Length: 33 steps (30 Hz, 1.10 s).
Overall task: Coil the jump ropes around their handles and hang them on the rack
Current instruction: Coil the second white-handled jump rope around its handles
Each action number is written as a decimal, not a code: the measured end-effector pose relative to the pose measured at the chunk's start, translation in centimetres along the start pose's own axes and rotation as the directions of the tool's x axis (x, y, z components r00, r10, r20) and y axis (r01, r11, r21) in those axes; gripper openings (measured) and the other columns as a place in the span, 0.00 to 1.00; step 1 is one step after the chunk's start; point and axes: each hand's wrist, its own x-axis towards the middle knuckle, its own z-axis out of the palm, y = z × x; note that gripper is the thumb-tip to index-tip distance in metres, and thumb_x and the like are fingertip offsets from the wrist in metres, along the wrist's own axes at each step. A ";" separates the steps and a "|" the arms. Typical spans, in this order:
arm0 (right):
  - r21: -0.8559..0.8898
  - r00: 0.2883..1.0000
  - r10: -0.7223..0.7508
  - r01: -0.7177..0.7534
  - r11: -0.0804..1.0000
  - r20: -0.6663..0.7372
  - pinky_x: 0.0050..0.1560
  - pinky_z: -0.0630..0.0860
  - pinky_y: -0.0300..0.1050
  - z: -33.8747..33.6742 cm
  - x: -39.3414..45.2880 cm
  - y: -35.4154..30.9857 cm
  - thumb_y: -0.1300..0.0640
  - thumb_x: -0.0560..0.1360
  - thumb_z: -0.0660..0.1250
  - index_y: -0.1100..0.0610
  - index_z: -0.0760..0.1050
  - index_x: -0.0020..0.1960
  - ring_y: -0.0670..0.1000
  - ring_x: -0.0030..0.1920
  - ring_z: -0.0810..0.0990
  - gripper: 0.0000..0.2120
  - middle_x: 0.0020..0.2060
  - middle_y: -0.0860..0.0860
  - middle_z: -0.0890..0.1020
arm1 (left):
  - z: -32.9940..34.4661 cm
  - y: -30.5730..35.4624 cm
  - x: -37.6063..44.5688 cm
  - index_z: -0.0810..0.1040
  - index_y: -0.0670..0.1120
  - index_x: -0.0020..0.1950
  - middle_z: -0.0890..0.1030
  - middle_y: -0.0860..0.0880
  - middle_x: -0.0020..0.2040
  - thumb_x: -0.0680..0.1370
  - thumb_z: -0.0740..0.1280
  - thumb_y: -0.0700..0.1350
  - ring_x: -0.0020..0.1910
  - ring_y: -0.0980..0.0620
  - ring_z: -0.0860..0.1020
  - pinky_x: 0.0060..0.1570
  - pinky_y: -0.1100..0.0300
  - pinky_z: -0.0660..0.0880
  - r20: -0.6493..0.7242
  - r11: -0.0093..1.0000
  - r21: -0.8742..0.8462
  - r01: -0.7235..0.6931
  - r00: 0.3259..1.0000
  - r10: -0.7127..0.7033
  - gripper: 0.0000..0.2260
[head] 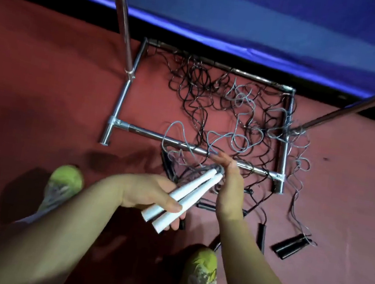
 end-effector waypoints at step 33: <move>-0.176 0.830 -0.226 0.357 0.917 0.510 0.30 0.59 0.41 -5.8 -12.7 -20.6 0.32 0.75 0.43 0.52 0.66 0.30 0.47 0.28 0.61 0.29 0.25 0.47 0.64 | 15.2 9.2 -11.8 0.77 0.43 0.42 0.75 0.49 0.31 0.72 0.65 0.47 0.27 0.53 0.74 0.30 0.60 0.72 -0.074 0.973 0.075 -0.219 0.972 0.224 0.08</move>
